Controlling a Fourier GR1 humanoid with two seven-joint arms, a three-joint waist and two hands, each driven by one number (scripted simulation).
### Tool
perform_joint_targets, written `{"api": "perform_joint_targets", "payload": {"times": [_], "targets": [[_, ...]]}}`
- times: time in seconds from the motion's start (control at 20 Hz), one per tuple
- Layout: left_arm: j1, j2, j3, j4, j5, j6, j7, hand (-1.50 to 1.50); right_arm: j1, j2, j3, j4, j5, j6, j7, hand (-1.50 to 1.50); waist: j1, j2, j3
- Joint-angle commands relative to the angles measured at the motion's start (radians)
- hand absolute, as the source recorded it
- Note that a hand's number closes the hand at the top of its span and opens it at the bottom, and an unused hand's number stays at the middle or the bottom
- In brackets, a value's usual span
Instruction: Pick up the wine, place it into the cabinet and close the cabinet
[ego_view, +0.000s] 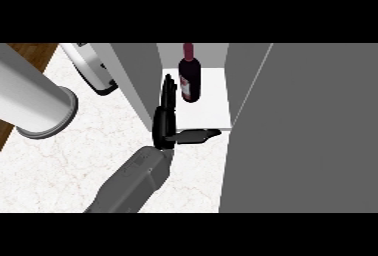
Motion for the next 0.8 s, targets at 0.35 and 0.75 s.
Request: {"api": "perform_joint_targets", "payload": {"times": [0.35,0.75], "targets": [[0.267,0.056,-0.174,-0.549,-0.129,0.213,0.158,-1.50,0.053,0.022,0.032,-0.081,0.024,-0.026,0.004,-1.50,0.022,0.000,0.000],[0.473,0.137,-0.247,-0.824,-0.257,0.334,0.229,-1.50,-0.033,-0.026,-0.035,-0.089,-0.024,-0.026,0.086,-1.50,0.024,0.001,0.000]]}}
